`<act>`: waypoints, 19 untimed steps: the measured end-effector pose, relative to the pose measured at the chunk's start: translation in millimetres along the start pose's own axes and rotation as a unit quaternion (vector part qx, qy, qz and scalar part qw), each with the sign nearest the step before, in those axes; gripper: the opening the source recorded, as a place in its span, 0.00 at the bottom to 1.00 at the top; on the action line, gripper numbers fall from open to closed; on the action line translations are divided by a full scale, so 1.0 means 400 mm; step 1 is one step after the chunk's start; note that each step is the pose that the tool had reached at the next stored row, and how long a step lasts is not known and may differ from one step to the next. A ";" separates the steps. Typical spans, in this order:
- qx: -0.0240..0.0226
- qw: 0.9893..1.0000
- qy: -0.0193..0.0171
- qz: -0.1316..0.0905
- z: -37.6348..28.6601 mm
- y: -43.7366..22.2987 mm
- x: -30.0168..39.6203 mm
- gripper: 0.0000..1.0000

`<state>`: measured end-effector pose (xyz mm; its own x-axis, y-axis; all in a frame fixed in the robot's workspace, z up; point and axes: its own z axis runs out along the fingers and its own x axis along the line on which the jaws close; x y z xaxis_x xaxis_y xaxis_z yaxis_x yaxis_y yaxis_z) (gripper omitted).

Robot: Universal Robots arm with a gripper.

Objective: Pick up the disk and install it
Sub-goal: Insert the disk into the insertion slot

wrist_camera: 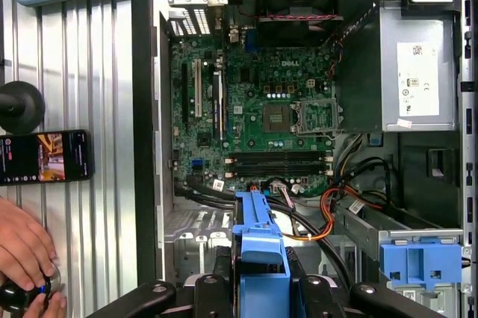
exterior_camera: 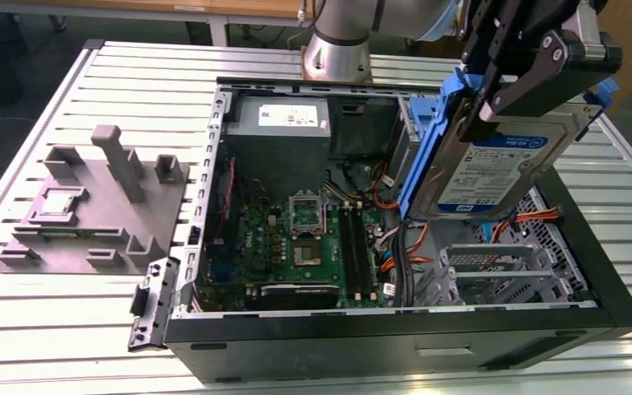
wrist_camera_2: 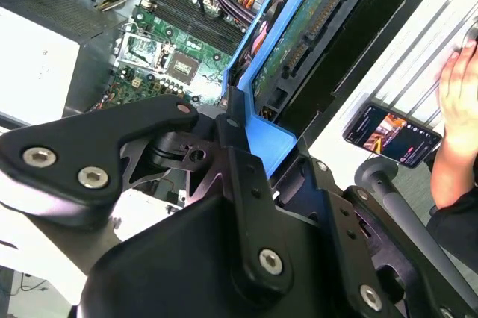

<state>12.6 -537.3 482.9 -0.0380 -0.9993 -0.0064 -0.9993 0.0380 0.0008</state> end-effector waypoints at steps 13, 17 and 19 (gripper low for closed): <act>0.000 1.000 0.000 0.000 0.002 -0.027 0.005 0.36; 0.000 1.000 0.000 0.000 0.006 -0.034 0.011 0.36; 0.000 1.000 0.000 0.000 0.008 -0.035 0.016 0.36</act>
<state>26.5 -544.3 479.7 -0.0373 -0.9993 -0.0065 -0.9993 0.0373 0.0009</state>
